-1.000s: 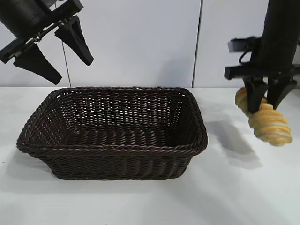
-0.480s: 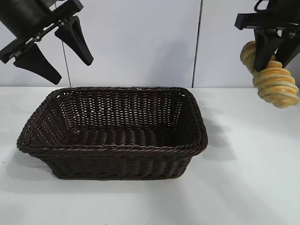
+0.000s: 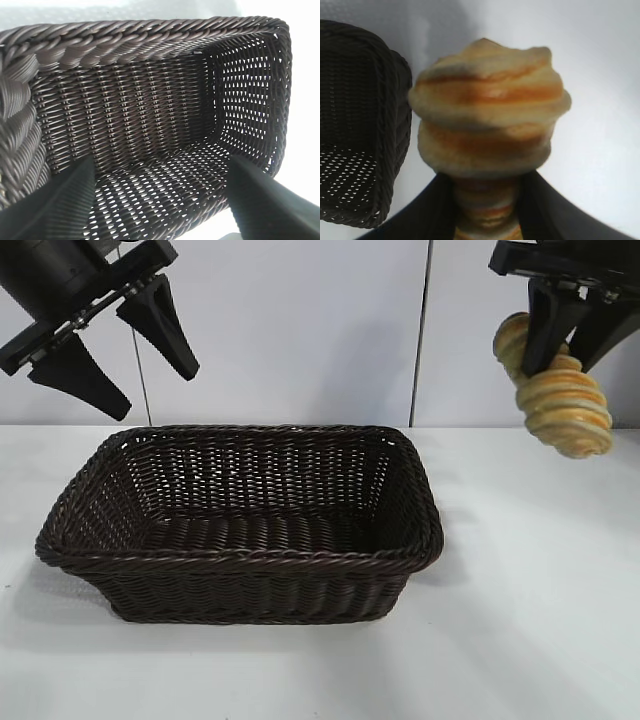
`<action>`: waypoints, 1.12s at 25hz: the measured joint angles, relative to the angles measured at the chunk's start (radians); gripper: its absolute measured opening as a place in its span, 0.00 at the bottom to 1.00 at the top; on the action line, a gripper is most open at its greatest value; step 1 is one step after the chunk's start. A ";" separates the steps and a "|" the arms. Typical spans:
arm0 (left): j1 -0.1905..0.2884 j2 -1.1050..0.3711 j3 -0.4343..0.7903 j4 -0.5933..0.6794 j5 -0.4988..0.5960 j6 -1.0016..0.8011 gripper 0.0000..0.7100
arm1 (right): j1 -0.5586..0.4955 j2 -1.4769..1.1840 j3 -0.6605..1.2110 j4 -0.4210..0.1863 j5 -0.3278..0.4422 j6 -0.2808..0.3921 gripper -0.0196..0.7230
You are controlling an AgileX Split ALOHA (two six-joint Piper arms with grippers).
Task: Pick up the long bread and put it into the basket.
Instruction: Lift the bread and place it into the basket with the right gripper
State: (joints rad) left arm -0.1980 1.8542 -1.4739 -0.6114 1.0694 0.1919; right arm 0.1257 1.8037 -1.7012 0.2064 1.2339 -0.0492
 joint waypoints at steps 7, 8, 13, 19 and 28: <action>0.000 0.000 0.000 0.002 0.000 0.000 0.75 | 0.066 0.005 -0.004 0.010 0.001 0.000 0.38; 0.000 0.000 0.000 0.002 0.000 0.000 0.75 | 0.090 0.008 -0.004 0.010 0.001 0.000 0.38; 0.000 0.000 0.000 0.002 0.000 0.000 0.75 | 0.216 0.044 -0.004 0.013 -0.040 0.000 0.38; 0.000 0.000 0.000 0.002 0.000 0.000 0.75 | 0.347 0.095 -0.005 0.018 -0.139 0.000 0.38; 0.000 0.000 0.000 0.002 0.000 0.000 0.75 | 0.433 0.217 -0.005 0.022 -0.269 0.000 0.38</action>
State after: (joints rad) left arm -0.1980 1.8542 -1.4739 -0.6091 1.0694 0.1919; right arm 0.5586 2.0207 -1.7060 0.2283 0.9652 -0.0492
